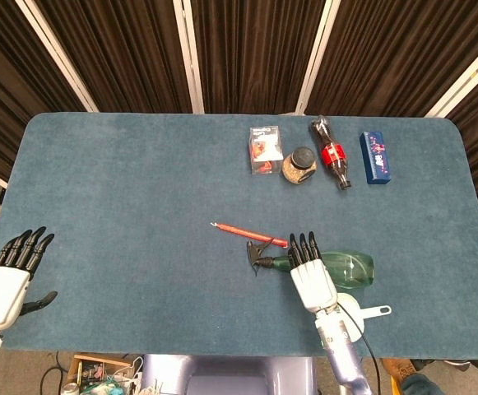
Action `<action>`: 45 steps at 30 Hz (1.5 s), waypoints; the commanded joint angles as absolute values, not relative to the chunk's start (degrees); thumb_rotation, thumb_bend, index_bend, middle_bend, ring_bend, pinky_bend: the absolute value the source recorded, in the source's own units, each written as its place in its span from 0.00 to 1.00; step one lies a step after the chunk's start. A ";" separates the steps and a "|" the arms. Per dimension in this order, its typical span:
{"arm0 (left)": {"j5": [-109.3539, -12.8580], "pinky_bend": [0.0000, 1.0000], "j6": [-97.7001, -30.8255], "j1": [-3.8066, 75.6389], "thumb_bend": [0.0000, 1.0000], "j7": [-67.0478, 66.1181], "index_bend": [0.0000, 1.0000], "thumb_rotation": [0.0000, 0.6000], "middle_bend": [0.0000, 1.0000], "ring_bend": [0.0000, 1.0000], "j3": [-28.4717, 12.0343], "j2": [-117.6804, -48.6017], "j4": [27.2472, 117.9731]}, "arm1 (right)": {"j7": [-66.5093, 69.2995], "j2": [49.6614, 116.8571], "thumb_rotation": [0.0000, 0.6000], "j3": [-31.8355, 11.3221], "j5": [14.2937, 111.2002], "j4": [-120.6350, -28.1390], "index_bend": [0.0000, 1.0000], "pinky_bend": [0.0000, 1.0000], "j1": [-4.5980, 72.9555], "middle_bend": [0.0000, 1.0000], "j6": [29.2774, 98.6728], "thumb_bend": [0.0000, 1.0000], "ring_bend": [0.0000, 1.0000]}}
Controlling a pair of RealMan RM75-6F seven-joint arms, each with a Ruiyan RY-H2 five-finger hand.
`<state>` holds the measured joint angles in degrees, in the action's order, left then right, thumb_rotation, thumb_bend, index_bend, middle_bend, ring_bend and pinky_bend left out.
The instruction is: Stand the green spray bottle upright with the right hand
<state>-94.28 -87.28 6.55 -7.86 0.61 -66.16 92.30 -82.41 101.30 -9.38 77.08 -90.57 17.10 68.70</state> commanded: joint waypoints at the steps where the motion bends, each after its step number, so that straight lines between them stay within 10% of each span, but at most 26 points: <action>1: -93.33 0.12 -86.45 6.81 0.04 -8.29 0.00 1.00 0.00 0.00 0.27 -66.28 92.33 | -82.96 100.58 1.00 -10.07 75.57 -90.06 0.20 0.00 18.35 0.00 67.57 0.24 0.00; 14: -91.93 0.12 -84.18 7.87 0.05 -8.55 0.00 1.00 0.00 0.00 -0.20 -66.42 92.83 | -82.32 99.82 1.00 -11.32 69.78 -87.90 0.73 0.00 20.89 0.00 67.18 0.40 0.00; 19: -92.21 0.12 -84.82 7.69 0.05 -8.22 0.00 1.00 0.00 0.00 -0.21 -66.28 92.89 | -78.23 100.80 1.00 -10.47 73.91 -84.37 0.98 0.00 21.80 0.16 69.95 0.49 0.00; 45: -94.86 0.12 -86.58 7.06 0.05 -6.34 0.00 1.00 0.00 0.00 0.99 -65.76 92.42 | -49.57 91.08 1.00 -13.00 91.75 -98.56 1.00 0.02 21.31 0.26 87.51 0.48 0.00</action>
<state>-94.85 -86.60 7.06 -6.37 0.97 -65.76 92.43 -57.90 93.03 -10.61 89.48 -94.86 21.21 84.60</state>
